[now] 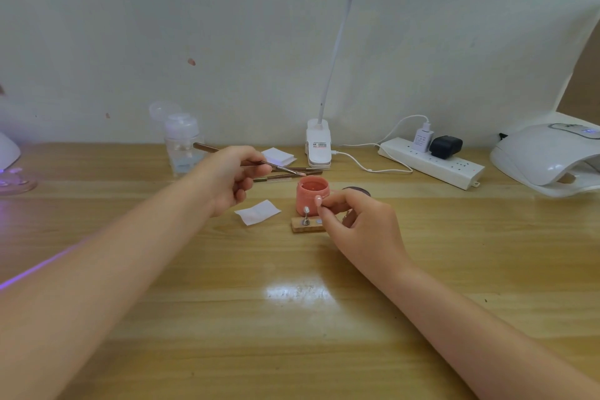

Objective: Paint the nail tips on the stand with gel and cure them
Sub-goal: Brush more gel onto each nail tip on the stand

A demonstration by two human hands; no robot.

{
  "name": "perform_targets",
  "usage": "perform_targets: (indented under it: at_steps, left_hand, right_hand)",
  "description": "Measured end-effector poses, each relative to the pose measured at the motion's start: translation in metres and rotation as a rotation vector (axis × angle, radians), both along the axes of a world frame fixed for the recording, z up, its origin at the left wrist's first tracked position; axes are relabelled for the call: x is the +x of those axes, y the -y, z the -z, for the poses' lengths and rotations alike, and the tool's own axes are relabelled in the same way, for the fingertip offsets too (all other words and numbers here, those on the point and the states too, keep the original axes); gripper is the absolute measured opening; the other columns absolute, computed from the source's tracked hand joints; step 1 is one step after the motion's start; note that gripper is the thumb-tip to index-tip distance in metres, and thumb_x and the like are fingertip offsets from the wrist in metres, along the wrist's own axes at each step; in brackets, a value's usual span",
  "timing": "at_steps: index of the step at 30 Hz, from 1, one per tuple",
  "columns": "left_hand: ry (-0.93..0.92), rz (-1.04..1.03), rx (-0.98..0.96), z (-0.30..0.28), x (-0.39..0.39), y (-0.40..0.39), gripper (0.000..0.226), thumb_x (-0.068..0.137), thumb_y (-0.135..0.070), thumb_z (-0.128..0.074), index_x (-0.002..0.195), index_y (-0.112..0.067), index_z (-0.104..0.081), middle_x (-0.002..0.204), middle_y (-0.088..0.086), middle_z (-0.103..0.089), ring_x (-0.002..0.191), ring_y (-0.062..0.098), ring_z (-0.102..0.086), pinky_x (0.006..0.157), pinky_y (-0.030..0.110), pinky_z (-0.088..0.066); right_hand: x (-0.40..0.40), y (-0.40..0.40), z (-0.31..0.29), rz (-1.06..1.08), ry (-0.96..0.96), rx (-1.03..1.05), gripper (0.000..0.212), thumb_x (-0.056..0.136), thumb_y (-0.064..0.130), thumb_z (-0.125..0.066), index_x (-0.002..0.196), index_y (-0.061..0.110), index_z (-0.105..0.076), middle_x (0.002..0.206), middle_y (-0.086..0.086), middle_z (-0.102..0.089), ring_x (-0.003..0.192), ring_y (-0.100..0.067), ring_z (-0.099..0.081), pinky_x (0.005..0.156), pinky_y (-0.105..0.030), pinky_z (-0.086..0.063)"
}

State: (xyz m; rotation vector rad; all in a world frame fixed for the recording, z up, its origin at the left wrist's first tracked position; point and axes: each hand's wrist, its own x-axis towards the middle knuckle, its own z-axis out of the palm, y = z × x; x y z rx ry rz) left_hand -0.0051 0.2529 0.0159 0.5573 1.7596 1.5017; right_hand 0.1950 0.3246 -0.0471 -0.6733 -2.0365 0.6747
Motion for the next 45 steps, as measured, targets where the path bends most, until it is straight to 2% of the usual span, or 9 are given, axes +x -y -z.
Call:
perform_targets:
  at_steps: [6,13,19,23,27,29,36,40,45]
  left_hand:
    - [0.007,-0.026,-0.055,0.008,0.002,0.003,0.010,0.089,-0.021,-0.057,0.079,-0.020,-0.060,0.056,-0.009,-0.065,0.043,0.006,-0.040,0.047,0.020,-0.029]
    - [0.013,0.004,0.097,0.013,0.002,0.008,0.007,0.090,-0.022,-0.062,0.088,-0.017,-0.066,0.064,-0.006,-0.069,0.050,0.006,-0.043,0.046,0.018,-0.032]
    - [0.034,-0.040,0.091,0.018,0.003,0.013,0.009,0.090,-0.020,-0.062,0.091,-0.013,-0.067,0.064,-0.004,-0.069,0.052,0.006,-0.045,0.045,0.017,-0.033]
    - [-0.128,-0.034,0.262,0.016,0.007,0.025,0.010,0.090,-0.016,-0.063,0.092,-0.010,-0.071,0.070,-0.001,-0.071,0.057,0.009,-0.050,0.054,0.021,-0.037]
    - [-0.534,0.025,0.333,0.019,0.029,0.042,0.010,0.093,-0.017,-0.062,0.088,-0.018,-0.070,0.075,-0.004,-0.074,0.061,0.000,-0.060,0.058,0.014,-0.047]
    - [-0.641,0.025,0.405,0.027,0.043,0.050,0.014,0.092,-0.016,-0.063,0.085,-0.025,-0.070,0.076,-0.008,-0.073,0.066,-0.003,-0.063,0.061,0.011,-0.049]
    - [-0.729,0.093,0.505,0.047,0.064,0.063,0.018,0.091,-0.024,-0.065,0.093,-0.041,-0.069,0.087,-0.009,-0.073,0.079,0.004,-0.066,0.066,0.010,-0.048]
    - [-0.741,0.110,0.536,0.048,0.064,0.067,0.018,0.091,-0.023,-0.066,0.097,-0.040,-0.071,0.090,-0.010,-0.074,0.084,0.006,-0.068,0.070,0.010,-0.049]
    - [-0.771,0.133,0.536,0.048,0.067,0.067,0.024,0.092,-0.015,-0.067,0.095,-0.038,-0.072,0.086,-0.009,-0.073,0.076,0.000,-0.065,0.067,0.010,-0.047]
  right_hand:
    - [0.000,0.000,0.000,0.010,0.013,-0.020,0.008,0.083,0.017,-0.071,0.080,0.025,-0.070,0.085,0.013,-0.072,0.048,-0.008,-0.051,0.064,-0.037,-0.052]
    - [-0.001,0.000,0.000,0.011,0.026,-0.009,0.005,0.083,0.017,-0.071,0.082,0.022,-0.071,0.082,0.012,-0.071,0.048,-0.009,-0.051,0.062,-0.034,-0.050]
    - [0.000,0.000,0.000,0.007,0.034,-0.021,0.006,0.084,0.016,-0.070,0.083,0.022,-0.071,0.087,0.010,-0.072,0.048,-0.010,-0.050,0.064,-0.039,-0.052]
    - [-0.001,-0.002,0.000,0.016,0.027,-0.033,0.009,0.084,0.017,-0.071,0.083,0.025,-0.071,0.088,0.010,-0.072,0.053,-0.013,-0.054,0.067,-0.038,-0.052]
    - [0.000,-0.004,0.001,0.014,0.001,-0.076,0.014,0.084,0.018,-0.072,0.082,0.031,-0.070,0.082,0.014,-0.070,0.058,-0.013,-0.057,0.066,-0.033,-0.052]
    - [0.000,-0.004,0.001,0.007,-0.001,-0.077,0.017,0.084,0.018,-0.072,0.081,0.035,-0.068,0.080,0.015,-0.070,0.057,-0.012,-0.056,0.064,-0.031,-0.051]
    - [0.001,-0.005,0.001,0.008,0.015,-0.058,0.009,0.085,0.020,-0.072,0.086,0.029,-0.072,0.083,0.016,-0.071,0.056,-0.007,-0.052,0.063,-0.024,-0.047]
    - [0.000,-0.005,0.001,0.021,0.027,-0.033,0.006,0.084,0.021,-0.072,0.087,0.026,-0.074,0.082,0.015,-0.071,0.056,-0.006,-0.051,0.065,-0.027,-0.047]
    - [0.000,-0.006,0.002,0.029,0.016,-0.008,0.005,0.084,0.020,-0.073,0.085,0.024,-0.074,0.076,0.016,-0.069,0.056,-0.004,-0.051,0.060,-0.019,-0.039]
